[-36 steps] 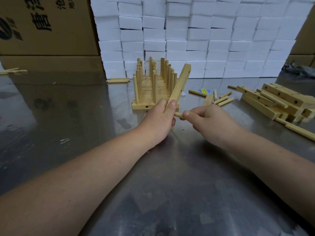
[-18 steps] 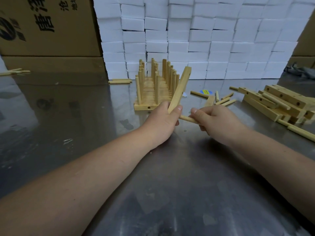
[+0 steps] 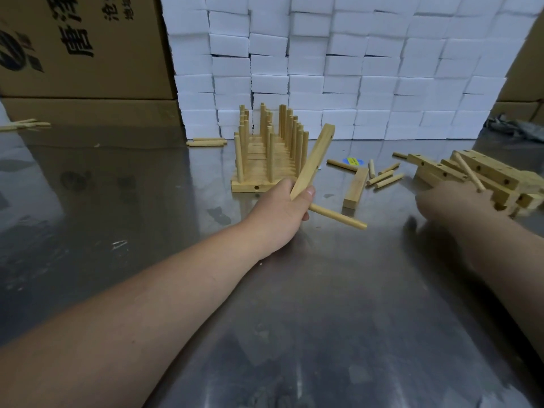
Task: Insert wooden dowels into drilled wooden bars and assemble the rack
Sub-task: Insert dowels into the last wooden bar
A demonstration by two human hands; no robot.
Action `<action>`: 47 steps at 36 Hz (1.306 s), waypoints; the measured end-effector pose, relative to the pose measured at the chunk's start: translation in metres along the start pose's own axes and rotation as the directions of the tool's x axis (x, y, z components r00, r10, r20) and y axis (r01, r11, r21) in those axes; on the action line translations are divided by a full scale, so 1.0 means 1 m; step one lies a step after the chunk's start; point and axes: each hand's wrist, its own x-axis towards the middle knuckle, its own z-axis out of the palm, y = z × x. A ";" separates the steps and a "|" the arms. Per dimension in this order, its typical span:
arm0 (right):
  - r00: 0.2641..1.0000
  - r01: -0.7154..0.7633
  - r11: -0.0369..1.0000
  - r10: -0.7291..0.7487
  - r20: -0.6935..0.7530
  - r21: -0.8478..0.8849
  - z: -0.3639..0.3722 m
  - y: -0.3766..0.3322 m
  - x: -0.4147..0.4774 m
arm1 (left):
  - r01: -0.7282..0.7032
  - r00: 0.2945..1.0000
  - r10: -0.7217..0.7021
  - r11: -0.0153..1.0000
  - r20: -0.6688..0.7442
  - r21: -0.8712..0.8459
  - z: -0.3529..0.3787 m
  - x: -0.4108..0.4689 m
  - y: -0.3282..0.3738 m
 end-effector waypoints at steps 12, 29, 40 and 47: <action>0.971 0.198 0.974 -0.180 -0.156 0.109 -0.002 -0.006 -0.013 | -0.003 1.000 0.003 1.000 0.010 0.017 -0.002 0.000 0.000; 0.962 0.247 0.959 -0.226 -0.150 0.137 0.000 -0.009 -0.019 | -0.005 1.000 0.005 1.000 0.008 0.030 -0.001 0.002 -0.002; 0.968 0.206 0.978 -0.200 -0.152 0.021 -0.001 -0.006 -0.021 | -0.010 1.000 0.010 1.000 0.008 0.015 -0.002 0.002 -0.004; 0.981 0.178 0.983 -0.180 -0.071 -0.044 -0.009 -0.008 -0.028 | -0.011 0.999 0.010 1.000 -0.045 -0.027 0.000 0.004 -0.007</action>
